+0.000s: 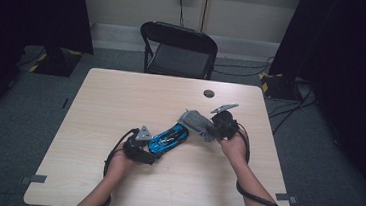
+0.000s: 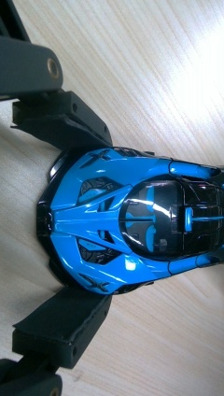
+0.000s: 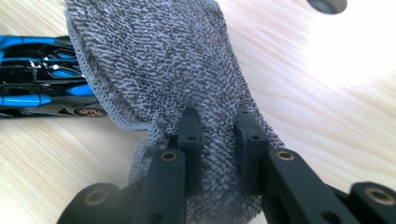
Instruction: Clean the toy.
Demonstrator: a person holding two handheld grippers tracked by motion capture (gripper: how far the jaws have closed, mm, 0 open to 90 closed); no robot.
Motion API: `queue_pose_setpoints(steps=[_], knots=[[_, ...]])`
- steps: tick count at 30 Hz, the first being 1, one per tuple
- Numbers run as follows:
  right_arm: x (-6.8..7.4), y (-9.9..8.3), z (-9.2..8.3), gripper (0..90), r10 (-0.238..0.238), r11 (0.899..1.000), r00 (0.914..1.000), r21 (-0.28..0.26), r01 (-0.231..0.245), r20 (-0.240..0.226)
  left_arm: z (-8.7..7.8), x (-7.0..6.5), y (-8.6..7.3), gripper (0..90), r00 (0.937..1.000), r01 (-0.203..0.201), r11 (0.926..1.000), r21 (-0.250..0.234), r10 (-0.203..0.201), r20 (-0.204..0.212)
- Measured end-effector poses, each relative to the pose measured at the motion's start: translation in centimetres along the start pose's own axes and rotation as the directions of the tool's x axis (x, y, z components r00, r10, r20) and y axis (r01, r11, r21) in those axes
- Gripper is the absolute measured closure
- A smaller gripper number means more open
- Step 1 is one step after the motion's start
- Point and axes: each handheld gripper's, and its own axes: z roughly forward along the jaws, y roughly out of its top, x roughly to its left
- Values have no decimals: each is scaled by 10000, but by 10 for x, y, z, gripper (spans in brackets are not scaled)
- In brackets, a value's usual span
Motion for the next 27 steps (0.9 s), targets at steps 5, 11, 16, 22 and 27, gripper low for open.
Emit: queue_pose_setpoints(steps=[5, 11, 16, 22, 27], knots=[[2, 4, -8, 755, -12, 9993, 10000, -366, 14, 42, 0, 0, 0, 231, 10000, 3, 10000, 1, -3, -5], [22, 8, -17, 755, -538, 9961, 9974, -732, 502, -483, 0, 0, 0, 231, 10000, 4, 10000, 4, -4, -6], [37, 8, -20, 754, -741, 9926, 9914, -1034, 630, -1075, 0, 0, 0, 230, 10000, 6, 10000, 7, -6, -14], [59, 6, -23, 754, -1286, 9865, 9779, -1222, 1092, -1650, 0, 0, 0, 230, 10000, 8, 10000, 6, -8, -13], [84, 0, -14, 754, -1894, 9801, 9606, -985, 1724, -2035, 0, 0, 0, 230, 10000, 0, 10000, 14, 0, -19]])
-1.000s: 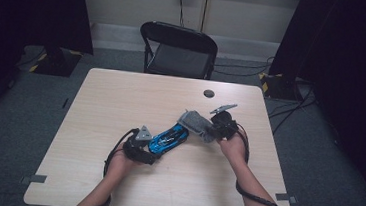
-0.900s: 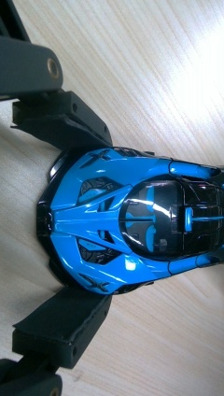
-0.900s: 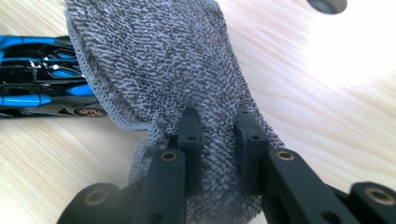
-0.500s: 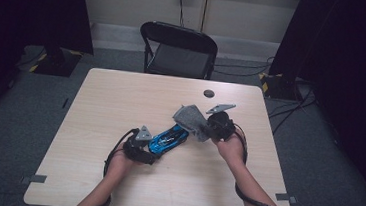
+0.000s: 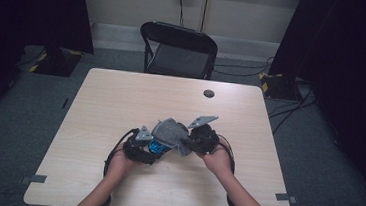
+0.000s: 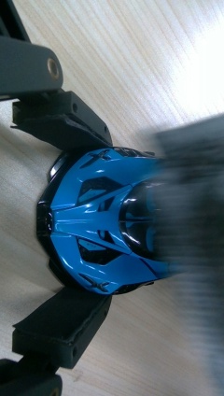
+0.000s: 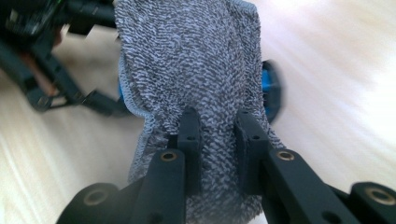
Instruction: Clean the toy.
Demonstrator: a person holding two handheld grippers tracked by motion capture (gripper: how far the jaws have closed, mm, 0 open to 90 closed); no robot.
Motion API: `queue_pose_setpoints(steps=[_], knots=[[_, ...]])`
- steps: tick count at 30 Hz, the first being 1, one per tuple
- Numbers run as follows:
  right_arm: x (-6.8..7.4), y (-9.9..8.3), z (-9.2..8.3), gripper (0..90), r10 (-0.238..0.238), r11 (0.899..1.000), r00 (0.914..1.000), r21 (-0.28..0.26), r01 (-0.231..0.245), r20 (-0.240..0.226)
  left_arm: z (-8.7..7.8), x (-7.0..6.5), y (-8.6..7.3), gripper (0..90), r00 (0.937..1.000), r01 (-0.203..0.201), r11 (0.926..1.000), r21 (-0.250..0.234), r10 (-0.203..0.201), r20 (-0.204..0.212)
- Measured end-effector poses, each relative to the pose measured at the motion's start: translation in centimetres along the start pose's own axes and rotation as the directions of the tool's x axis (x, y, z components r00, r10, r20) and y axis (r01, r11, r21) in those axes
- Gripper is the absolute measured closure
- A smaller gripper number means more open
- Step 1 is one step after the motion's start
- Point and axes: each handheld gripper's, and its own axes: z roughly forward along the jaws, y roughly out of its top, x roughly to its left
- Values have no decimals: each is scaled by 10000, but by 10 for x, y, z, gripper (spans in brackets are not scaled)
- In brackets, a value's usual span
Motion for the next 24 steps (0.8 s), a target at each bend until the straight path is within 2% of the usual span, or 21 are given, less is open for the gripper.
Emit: queue_pose_setpoints(steps=[6, 11, 14, 19, 24], knots=[[19, -7, 25, 753, -376, 9968, 9989, 698, 395, -281, 0, 0, 0, 230, 10000, -37, 10000, 7, 38, -36], [20, -7, 28, 753, -530, 9947, 9985, 875, 542, -156, 0, 0, 0, 230, 10000, -46, 10000, 5, 46, -43], [15, -7, 26, 753, -480, 9952, 9988, 856, 469, 113, 0, 0, 0, 230, 10000, -8, 10000, 2, 8, -3], [-5, -10, 19, 753, 56, 9967, 9990, 812, -92, 438, 0, 0, 0, 230, 10000, 1, 10000, 0, -1, -7], [-22, -14, 14, 753, 393, 9951, 9964, 876, -458, 751, 0, 0, 0, 230, 10000, 0, 10000, -1, 0, -9]])
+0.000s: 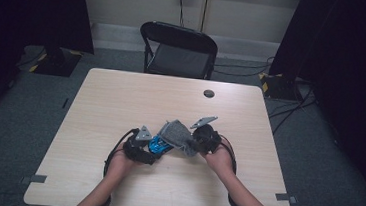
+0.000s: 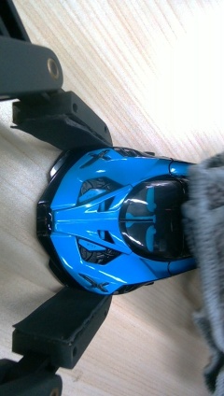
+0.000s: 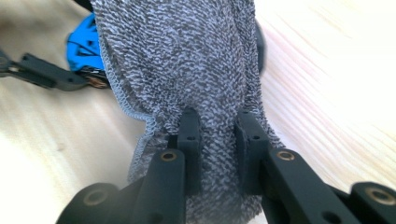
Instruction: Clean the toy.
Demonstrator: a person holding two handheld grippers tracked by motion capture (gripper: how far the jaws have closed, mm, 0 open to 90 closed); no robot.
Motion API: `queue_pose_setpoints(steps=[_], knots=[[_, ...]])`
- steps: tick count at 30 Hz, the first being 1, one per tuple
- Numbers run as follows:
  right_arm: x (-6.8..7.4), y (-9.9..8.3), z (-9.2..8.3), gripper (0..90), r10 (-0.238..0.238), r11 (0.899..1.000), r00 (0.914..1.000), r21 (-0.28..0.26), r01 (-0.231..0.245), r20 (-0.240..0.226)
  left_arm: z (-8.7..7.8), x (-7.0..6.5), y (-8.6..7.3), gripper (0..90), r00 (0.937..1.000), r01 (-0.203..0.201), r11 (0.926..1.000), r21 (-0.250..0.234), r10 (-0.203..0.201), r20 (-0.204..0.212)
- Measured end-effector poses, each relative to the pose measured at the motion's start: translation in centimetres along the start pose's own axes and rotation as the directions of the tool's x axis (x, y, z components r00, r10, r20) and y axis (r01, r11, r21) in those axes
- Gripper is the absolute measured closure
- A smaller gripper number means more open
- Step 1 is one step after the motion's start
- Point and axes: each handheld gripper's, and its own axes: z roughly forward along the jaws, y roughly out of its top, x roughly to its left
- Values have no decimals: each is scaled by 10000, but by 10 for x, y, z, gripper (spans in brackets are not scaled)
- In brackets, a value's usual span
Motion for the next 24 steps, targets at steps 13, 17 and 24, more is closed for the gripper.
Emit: queue_pose_setpoints(steps=[13, 17, 24], knots=[[-14, -2, 1, 753, 252, 9996, 9994, 122, -255, 258, 0, 0, 0, 231, 10000, 20, 10000, 2, -20, -34], [-17, -2, 1, 752, 297, 9995, 9990, 127, -302, 345, 0, 0, 0, 230, 10000, 19, 10000, 1, -19, -35], [-24, -5, -1, 753, 505, 9986, 9980, 120, -510, 383, 0, 0, 0, 230, 10000, 22, 10000, 2, -22, -32]])
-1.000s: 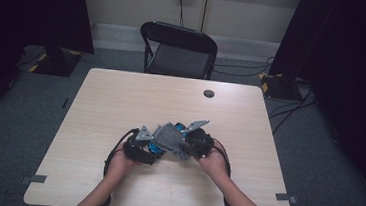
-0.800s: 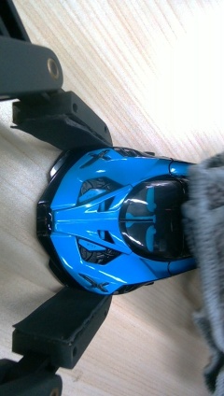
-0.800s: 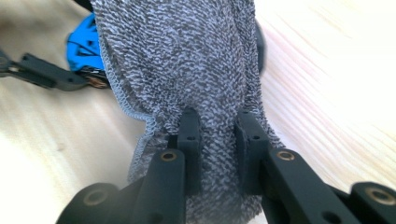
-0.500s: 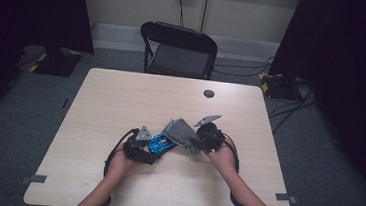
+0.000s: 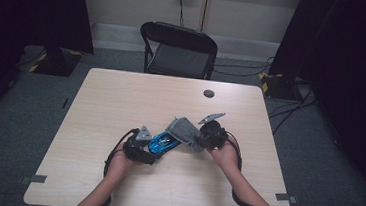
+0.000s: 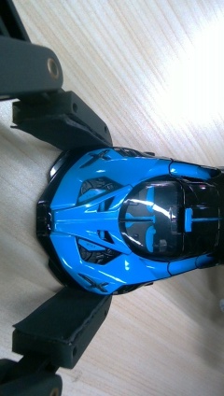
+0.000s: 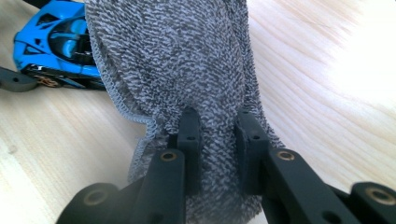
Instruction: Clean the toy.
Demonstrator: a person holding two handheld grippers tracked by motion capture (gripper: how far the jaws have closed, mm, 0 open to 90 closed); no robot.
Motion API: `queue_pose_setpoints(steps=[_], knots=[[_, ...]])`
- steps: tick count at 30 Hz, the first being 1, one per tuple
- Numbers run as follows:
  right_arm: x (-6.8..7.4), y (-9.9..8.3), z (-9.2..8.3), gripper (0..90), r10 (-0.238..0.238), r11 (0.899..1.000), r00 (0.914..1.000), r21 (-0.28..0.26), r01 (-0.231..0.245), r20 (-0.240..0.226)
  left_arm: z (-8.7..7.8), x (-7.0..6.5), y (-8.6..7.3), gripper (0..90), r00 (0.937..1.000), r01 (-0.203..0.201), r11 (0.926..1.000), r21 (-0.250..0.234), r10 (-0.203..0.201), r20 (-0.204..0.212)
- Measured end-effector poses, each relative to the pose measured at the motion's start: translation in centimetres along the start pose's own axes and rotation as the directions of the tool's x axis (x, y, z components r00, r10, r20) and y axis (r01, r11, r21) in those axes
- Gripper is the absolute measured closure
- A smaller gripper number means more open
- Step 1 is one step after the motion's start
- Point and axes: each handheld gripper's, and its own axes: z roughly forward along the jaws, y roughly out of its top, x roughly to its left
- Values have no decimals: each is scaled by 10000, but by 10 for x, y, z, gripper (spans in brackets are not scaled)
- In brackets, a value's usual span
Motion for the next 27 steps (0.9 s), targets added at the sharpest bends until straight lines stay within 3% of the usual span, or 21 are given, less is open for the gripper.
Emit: queue_pose_setpoints(steps=[8, 16, 27], knots=[[-17, -10, -10, 751, 505, 9986, 9983, -145, -501, 290, 0, 0, 0, 230, 10000, 6, 10000, -5, -6, -11], [-31, -34, -26, 748, 749, 9971, 9955, -192, -739, 574, 0, -1, 0, 228, 9999, 61, 10000, 4, -61, -100], [-36, -61, -31, 741, 1017, 9944, 9925, -365, -994, 683, -7, 0, 6, 183, 10000, 67, 9997, -217, -68, -39]])
